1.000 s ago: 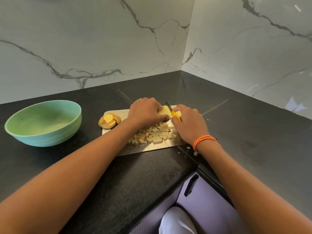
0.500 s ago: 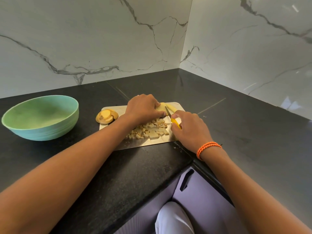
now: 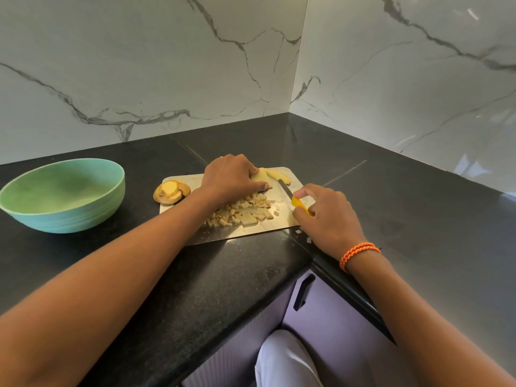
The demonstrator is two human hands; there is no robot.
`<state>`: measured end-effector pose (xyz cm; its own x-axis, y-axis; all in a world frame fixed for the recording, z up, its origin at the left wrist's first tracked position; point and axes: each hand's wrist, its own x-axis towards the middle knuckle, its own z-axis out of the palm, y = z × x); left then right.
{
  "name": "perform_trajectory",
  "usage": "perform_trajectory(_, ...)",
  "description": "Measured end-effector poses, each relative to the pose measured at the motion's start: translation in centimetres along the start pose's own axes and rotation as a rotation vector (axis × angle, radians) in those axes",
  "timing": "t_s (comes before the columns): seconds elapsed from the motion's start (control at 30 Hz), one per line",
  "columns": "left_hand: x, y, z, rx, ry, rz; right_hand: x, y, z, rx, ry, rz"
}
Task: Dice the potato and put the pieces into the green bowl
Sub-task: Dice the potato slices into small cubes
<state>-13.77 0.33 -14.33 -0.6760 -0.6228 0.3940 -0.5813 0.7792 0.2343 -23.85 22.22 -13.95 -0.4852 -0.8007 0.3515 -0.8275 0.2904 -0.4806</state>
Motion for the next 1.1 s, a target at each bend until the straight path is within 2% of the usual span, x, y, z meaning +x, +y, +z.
perform_trajectory(0.2,0.2,-0.4,-0.2,-0.019,-0.022,-0.009,2.9,-1.3,1.7,0.015,0.066,-0.022)
perform_trajectory(0.63,0.4,-0.8,0.0,0.016,-0.015,0.008,6.0,-2.6,4.1,-0.06,0.063,-0.037)
perform_trajectory(1.1,0.0,-0.1,-0.6,0.003,-0.029,0.006,2.2,-2.0,1.8,-0.068,-0.069,-0.056)
